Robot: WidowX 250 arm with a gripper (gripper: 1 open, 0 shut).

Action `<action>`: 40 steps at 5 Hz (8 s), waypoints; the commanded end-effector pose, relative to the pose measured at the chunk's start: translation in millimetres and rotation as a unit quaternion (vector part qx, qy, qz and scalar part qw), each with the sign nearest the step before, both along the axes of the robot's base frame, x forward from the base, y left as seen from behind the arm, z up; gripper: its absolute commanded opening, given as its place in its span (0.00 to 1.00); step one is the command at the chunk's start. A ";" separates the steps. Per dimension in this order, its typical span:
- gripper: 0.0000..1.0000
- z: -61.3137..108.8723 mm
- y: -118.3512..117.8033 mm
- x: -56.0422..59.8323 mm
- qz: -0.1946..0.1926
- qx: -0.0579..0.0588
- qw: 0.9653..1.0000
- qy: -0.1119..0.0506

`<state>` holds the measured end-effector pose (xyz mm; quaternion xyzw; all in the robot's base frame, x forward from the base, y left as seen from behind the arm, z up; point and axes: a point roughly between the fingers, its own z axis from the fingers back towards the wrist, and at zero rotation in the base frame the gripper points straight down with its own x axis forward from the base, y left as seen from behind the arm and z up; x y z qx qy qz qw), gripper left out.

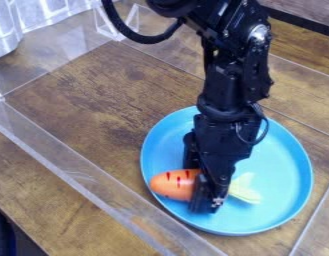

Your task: Remove the carrot from inside the blue tray and put it on the table

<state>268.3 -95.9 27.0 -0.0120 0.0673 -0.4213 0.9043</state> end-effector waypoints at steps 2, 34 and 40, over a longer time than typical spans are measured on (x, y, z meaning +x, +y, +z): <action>0.00 17.7 3.6 9.2 -0.001 0.001 1.000 -0.023; 0.00 -21.3 78.9 29.1 -0.009 0.069 0.994 0.081; 0.00 -10.2 113.2 31.2 0.026 0.090 0.990 0.109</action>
